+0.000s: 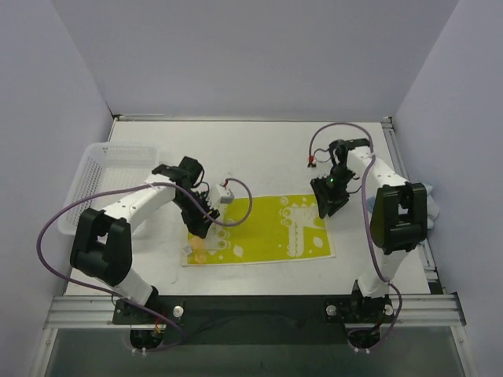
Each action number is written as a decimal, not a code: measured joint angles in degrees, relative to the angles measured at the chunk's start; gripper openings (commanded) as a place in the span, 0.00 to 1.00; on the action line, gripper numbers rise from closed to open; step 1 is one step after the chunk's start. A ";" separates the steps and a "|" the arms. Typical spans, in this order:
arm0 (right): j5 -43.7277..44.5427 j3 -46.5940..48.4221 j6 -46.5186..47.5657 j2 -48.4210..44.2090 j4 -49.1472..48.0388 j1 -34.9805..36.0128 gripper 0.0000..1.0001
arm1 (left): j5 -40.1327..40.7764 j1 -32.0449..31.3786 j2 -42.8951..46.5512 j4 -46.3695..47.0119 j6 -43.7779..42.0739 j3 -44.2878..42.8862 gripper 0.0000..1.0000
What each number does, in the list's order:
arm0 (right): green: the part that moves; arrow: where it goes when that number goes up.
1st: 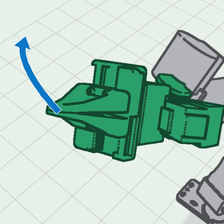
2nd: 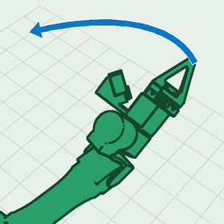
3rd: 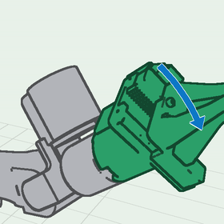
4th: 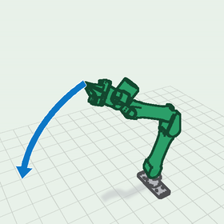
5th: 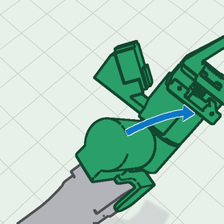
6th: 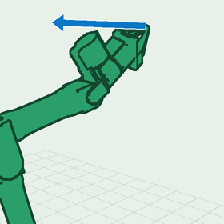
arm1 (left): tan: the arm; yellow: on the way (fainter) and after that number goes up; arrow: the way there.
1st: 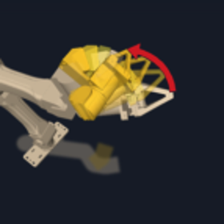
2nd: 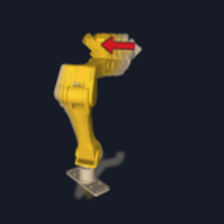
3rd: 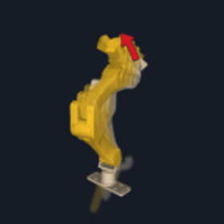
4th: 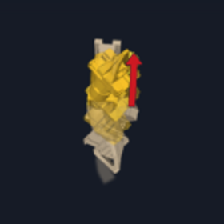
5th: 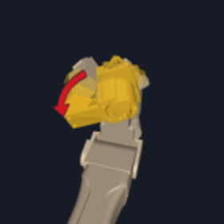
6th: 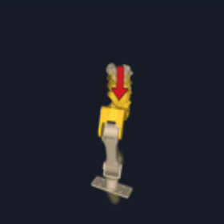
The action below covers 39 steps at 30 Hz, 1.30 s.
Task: Roll the towels
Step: Flatten the towel
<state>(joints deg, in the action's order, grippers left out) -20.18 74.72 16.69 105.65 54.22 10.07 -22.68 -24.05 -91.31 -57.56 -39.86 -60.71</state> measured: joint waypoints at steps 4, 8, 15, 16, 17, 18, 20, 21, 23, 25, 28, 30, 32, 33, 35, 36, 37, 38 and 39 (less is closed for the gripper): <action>-2.12 11.61 -0.28 -0.07 -0.35 -5.22 0.26 | -2.62 3.28 0.11 1.42 1.95 -9.29 0.62; -2.01 21.59 -1.36 4.55 -0.44 -9.09 0.23 | -3.06 7.82 -2.34 2.78 4.35 -14.25 0.62; -1.70 27.98 -4.50 16.90 -1.86 -9.46 0.26 | 0.22 11.43 -11.04 4.83 7.78 -18.86 0.61; -1.64 28.00 -4.81 18.05 -1.97 -9.25 0.27 | 0.68 11.47 -11.82 4.85 8.00 -19.15 0.62; -1.53 28.06 -5.11 18.99 -2.03 -9.01 0.27 | 1.14 11.50 -12.48 4.92 8.20 -19.41 0.62; -1.36 28.13 -5.40 19.76 -2.12 -8.76 0.28 | 1.53 11.56 -13.07 4.94 8.41 -19.74 0.62; -0.98 28.59 -6.08 20.85 -2.29 -8.11 0.30 | 1.95 11.91 -13.90 5.09 9.11 -20.28 0.62; -0.70 28.65 -6.25 21.16 -2.64 -7.82 0.31 | 2.01 12.17 -14.14 5.09 9.33 -20.59 0.62; -0.02 28.83 -6.45 21.49 -3.06 -7.19 0.33 | 2.12 12.61 -14.40 5.22 9.77 -21.20 0.63; 0.50 28.85 -6.56 21.73 -3.58 -6.40 0.34 | 2.14 12.92 -14.47 5.35 10.29 -21.64 0.63; 1.75 28.96 -6.67 22.16 -3.98 -5.25 0.34 | 2.36 12.96 -14.49 5.53 10.71 -21.79 0.64; 2.64 29.00 -6.67 22.82 -4.39 -4.50 0.35 | 2.62 12.96 -14.51 5.53 10.71 -21.79 0.64; 3.67 29.03 -6.71 23.69 -4.63 -3.89 0.36 | 2.99 12.96 -14.51 5.53 10.69 -21.79 0.65; 4.15 29.05 -6.75 24.26 -4.76 -3.65 0.36 | 3.15 12.96 -14.51 5.55 10.69 -21.79 0.65; 4.96 29.59 -6.93 24.87 -4.39 -3.19 0.36 | 3.43 12.96 -14.53 5.57 10.69 -21.79 0.65; 5.29 29.77 -6.99 25.00 -4.44 -2.97 0.36 | 3.58 12.96 -14.53 5.55 10.67 -21.79 0.66; 5.51 29.99 -7.08 25.16 -4.31 -2.86 0.34 | 3.85 12.96 -14.56 5.57 10.64 -21.79 0.66; 5.75 30.21 -7.17 25.29 -4.22 -2.84 0.33 | 4.26 12.96 -14.60 5.57 10.64 -21.79 0.65; 5.88 30.32 -7.26 25.31 -4.15 -2.84 0.30 | 4.61 12.96 -14.73 5.57 10.64 -21.79 0.65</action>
<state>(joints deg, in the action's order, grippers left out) -14.31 105.03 9.43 130.96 50.06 7.22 -18.06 -11.09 -106.04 -51.99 -29.21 -82.50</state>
